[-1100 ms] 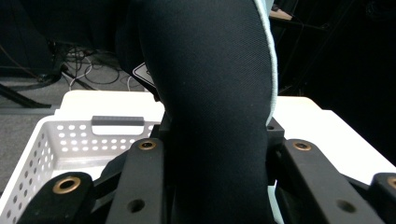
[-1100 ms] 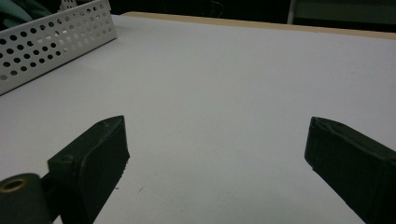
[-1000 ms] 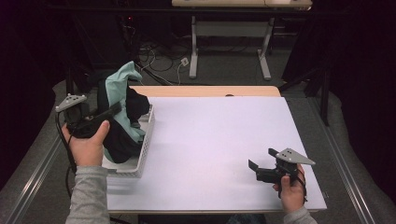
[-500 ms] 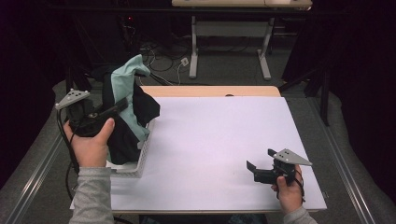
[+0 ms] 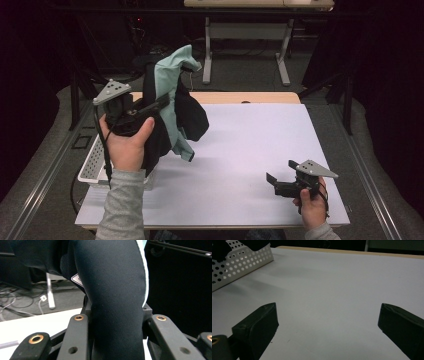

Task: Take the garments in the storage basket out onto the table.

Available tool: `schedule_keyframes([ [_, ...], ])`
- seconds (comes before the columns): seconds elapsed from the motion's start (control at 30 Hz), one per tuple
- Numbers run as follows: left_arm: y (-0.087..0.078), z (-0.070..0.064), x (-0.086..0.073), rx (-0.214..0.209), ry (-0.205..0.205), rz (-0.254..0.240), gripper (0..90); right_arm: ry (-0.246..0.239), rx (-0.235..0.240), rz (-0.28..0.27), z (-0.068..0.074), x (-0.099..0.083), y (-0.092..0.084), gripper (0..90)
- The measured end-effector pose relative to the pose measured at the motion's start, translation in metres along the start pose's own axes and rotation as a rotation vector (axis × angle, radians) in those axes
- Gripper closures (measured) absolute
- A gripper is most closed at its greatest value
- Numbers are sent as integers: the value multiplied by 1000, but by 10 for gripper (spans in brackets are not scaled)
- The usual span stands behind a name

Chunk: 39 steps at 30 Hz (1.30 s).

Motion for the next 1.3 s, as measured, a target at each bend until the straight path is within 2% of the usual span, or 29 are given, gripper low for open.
schedule_keyframes([
  [0.1,7,-10,5,-16,22,12,650,5,-6,-10,-2,1,-2,25],
  [0.33,19,-32,19,-58,48,-18,650,26,-11,-36,-7,4,-6,27],
  [0.43,25,-41,24,-77,62,-22,650,38,-11,-21,-8,2,-7,28],
  [0.6,31,-53,28,-100,74,-36,650,25,-16,-27,-8,3,-7,29],
  [0.67,35,-57,29,-106,84,-34,650,27,-14,-20,-8,2,-8,29],
  [0.8,48,-65,29,-132,86,-24,650,31,-21,-43,-9,4,-9,29],
  [1.0,68,-80,25,-171,96,-17,649,26,-35,-26,-12,1,-12,30],
  [1.1,77,-86,22,-183,103,-8,648,30,-39,-43,-13,2,-11,30],
  [1.3,92,-85,10,-208,92,-16,646,25,-48,-31,-14,1,-10,30],
])
Point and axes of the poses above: each handheld gripper's, and its own axes: y roughly forward along the jaws, x roughly out of its top, z roughly to its left, the point moved 6 cm from there along y, roughly forward along the jaws, and after that the axes turned 11 degrees about z, right-handed, at the moved point
